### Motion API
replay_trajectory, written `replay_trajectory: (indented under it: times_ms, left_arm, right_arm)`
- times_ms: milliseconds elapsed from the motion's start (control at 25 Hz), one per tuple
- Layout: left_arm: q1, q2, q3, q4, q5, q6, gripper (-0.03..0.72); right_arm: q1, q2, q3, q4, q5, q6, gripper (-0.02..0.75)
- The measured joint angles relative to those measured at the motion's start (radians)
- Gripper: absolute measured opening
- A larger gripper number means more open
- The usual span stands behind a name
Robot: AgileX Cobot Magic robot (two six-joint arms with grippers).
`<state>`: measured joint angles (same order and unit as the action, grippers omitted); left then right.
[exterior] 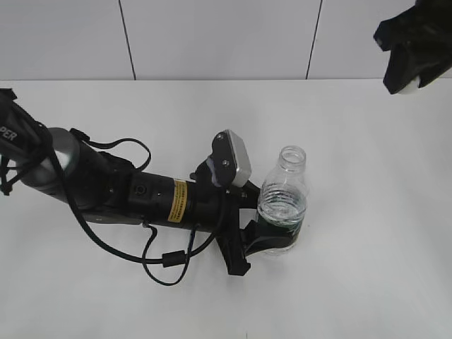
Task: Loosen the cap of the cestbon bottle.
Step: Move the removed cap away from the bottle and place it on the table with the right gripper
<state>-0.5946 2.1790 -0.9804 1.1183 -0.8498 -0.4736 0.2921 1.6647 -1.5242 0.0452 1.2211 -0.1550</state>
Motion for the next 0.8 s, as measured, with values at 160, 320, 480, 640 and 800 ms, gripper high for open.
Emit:
replay_trajectory:
  times_ms: [160,320,480,640,800]
  left_arm:
    - [0.0,0.0,0.0,0.0,0.0,0.0,0.412]
    - [0.0,0.0,0.0,0.0,0.0,0.0,0.412]
    - [0.0,0.0,0.0,-0.014,0.0,0.0,0.412]
    - [0.0,0.0,0.0,-0.062,0.008,0.0,0.412]
    - [0.0,0.001,0.001,-0.133,0.018,0.002,0.412]
  right_arm:
    - [-0.06,0.009,0.0,0.0,0.0,0.034,0.295]
    - [-0.112,0.062,0.021,0.0,-0.01,0.038,0.295]
    - [-0.128,0.128,0.125,0.019,-0.156,0.033,0.295]
    - [-0.128,0.211,0.201,0.116,-0.269,-0.015,0.295]
    - [-0.128,0.294,0.217,0.144,-0.334,-0.026,0.295]
